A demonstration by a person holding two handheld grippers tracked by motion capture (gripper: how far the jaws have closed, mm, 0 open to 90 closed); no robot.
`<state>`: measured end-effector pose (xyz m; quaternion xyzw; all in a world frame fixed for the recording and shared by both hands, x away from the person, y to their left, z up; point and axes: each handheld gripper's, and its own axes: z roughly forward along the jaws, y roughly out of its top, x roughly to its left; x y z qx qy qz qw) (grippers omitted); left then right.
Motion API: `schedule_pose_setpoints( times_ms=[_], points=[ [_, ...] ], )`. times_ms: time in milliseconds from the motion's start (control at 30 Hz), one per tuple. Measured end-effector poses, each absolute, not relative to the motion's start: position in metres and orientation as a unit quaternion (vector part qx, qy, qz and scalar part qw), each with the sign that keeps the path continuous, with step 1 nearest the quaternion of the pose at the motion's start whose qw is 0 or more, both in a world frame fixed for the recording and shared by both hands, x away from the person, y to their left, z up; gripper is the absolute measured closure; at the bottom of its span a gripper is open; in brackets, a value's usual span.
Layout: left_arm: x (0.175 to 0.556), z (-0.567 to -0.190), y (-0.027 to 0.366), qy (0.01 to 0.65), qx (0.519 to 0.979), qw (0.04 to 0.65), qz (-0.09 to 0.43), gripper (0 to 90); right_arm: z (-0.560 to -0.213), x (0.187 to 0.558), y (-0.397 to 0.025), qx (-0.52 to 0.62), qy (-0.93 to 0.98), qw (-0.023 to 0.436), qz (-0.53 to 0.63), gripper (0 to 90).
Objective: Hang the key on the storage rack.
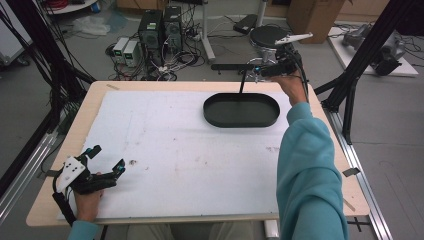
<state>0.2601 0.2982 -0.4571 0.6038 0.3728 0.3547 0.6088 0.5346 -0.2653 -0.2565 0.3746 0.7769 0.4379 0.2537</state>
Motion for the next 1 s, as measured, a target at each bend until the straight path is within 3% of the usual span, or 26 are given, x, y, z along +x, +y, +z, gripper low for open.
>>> schedule_pose_setpoints(
  times_ms=[267,400,467,733,1000],
  points=[
    [0.259,-0.457,0.298,0.371,0.602,0.61,0.358,1.7,-0.251,0.495,-0.262,0.341,0.772,0.242,0.478,0.6],
    [0.259,-0.457,0.298,0.37,0.604,0.608,0.358,1.8,-0.261,0.444,-0.271,0.308,0.763,0.243,0.514,0.6],
    [0.259,-0.457,0.297,0.371,0.604,0.607,0.359,1.7,-0.264,0.436,-0.274,0.299,0.761,0.247,0.521,0.6],
    [0.259,-0.457,0.297,0.371,0.605,0.607,0.358,1.8,-0.325,0.347,-0.309,0.275,0.723,0.255,0.58,0.6],
    [0.259,-0.457,0.297,0.371,0.606,0.606,0.358,1.8,-0.378,0.312,-0.326,0.283,0.695,0.273,0.602,0.6]
  ],
)
